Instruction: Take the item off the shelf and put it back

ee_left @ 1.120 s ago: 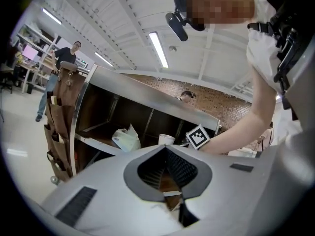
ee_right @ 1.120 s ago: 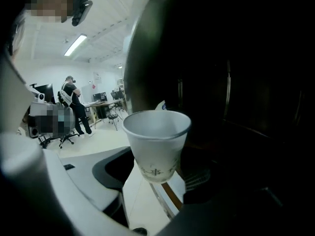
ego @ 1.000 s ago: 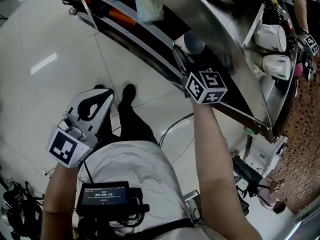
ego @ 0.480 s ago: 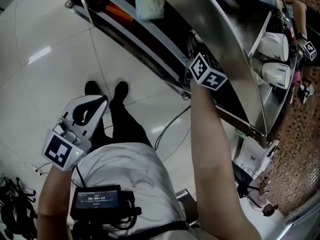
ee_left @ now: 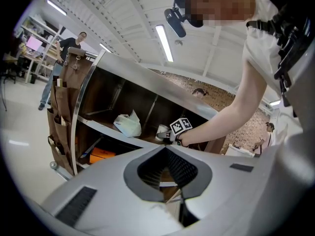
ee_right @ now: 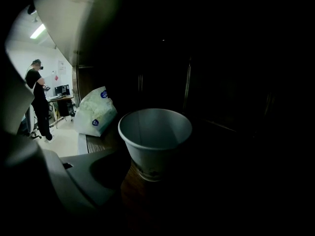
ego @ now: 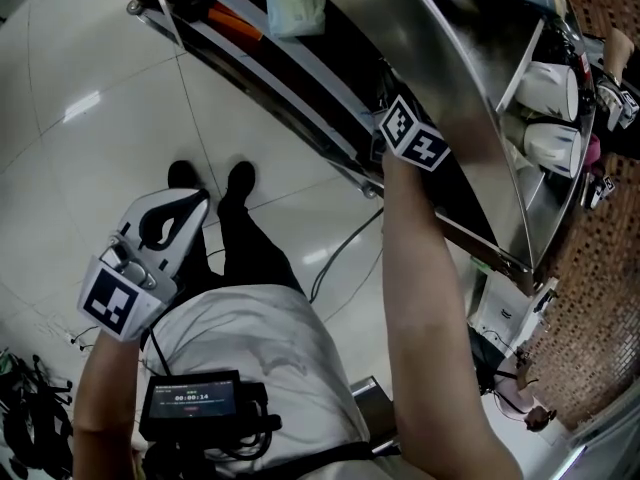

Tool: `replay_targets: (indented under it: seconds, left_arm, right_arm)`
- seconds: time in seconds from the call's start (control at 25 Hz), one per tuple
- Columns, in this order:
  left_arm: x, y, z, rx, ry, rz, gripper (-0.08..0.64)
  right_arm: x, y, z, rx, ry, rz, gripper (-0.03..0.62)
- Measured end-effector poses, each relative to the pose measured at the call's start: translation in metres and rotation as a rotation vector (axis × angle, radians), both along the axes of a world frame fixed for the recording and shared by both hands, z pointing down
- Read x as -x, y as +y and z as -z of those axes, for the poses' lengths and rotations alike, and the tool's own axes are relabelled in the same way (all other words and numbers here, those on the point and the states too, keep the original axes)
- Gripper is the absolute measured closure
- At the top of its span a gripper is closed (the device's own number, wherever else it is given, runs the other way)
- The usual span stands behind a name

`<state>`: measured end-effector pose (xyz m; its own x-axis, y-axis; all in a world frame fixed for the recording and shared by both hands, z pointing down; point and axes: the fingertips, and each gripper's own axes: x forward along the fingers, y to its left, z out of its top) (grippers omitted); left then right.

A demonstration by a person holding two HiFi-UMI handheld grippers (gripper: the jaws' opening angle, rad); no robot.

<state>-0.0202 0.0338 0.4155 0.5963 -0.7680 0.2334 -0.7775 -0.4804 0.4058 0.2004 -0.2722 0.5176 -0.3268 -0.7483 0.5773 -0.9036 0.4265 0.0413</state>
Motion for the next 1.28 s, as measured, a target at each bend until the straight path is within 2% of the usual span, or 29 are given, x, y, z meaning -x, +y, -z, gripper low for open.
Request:
replay_targets:
  seconds: [0.44,0.64,0.76,0.92,1.08,1.16,1.28]
  left_arm:
    - [-0.001,-0.001,0.004,-0.012,-0.001,-0.013,0.551]
    - [-0.004,-0.003,0.010,-0.025,-0.005,-0.026,0.551]
    - [-0.005,-0.003,0.014,-0.030,-0.010,-0.038,0.551]
    - [-0.008,-0.003,0.020,-0.038,-0.024,-0.063,0.551]
    - [-0.012,-0.005,0.026,-0.045,-0.038,-0.089,0.551]
    - [-0.014,-0.006,0.031,-0.051,-0.047,-0.100,0.551]
    - [-0.016,-0.009,0.042,-0.065,-0.057,-0.115,0.551]
  right_arm:
    - [-0.009,0.015,0.001,0.008,0.040,-0.002,0.267]
    - [-0.012,0.032,0.003,0.026,0.011,-0.007,0.267]
    - [-0.013,0.047,0.003,0.041,0.026,-0.004,0.269]
    - [-0.018,0.066,0.007,0.045,0.031,-0.017,0.315]
    - [-0.022,0.077,0.022,0.014,0.016,-0.030,0.414]
    - [-0.022,0.084,0.029,0.006,0.002,-0.027,0.419]
    - [-0.024,0.095,0.039,0.005,-0.021,-0.033,0.470]
